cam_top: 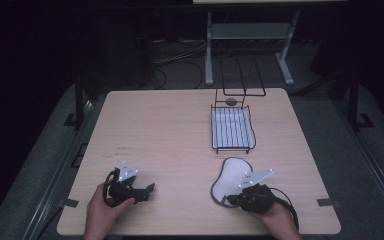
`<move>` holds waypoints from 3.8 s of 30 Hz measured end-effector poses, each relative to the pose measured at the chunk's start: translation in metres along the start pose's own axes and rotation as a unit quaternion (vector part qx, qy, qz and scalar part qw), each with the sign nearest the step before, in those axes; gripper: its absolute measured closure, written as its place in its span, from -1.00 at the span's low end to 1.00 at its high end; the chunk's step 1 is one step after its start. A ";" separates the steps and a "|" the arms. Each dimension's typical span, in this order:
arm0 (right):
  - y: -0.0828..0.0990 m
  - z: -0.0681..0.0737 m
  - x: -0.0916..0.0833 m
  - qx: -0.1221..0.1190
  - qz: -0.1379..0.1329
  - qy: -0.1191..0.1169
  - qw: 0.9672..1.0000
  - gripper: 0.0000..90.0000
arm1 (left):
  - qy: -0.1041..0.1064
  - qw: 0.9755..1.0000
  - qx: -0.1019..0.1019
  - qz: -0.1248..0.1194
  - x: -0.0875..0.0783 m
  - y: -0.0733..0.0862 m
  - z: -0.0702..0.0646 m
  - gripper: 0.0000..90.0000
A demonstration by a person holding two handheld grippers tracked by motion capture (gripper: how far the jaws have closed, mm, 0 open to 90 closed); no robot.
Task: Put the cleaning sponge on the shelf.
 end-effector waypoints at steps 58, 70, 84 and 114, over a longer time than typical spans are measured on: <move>-0.018 -0.038 -0.017 0.050 -0.060 0.041 0.996 -0.69 | 0.000 1.000 0.000 0.000 0.000 0.000 0.000 -0.72; -0.039 -0.030 0.006 0.028 -0.046 0.021 0.998 -0.71 | 0.000 1.000 0.000 0.000 0.000 0.000 0.000 -0.72; -0.037 -0.026 0.033 0.014 0.001 0.013 1.000 -0.71 | 0.000 1.000 -0.001 -0.001 0.000 0.000 0.000 -0.72; -0.038 -0.020 0.026 -0.007 0.013 0.029 0.999 -0.28 | 0.000 1.000 0.000 0.000 0.000 0.000 0.000 -0.72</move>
Point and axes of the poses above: each handheld gripper's, and its own axes: x roughly forward along the jaws, y roughly out of its underside, z roughly to its left, the point moved 5 cm from there along x, roughly forward along the jaws, and after that the axes turned 12 degrees about z, right-handed, at the moved point
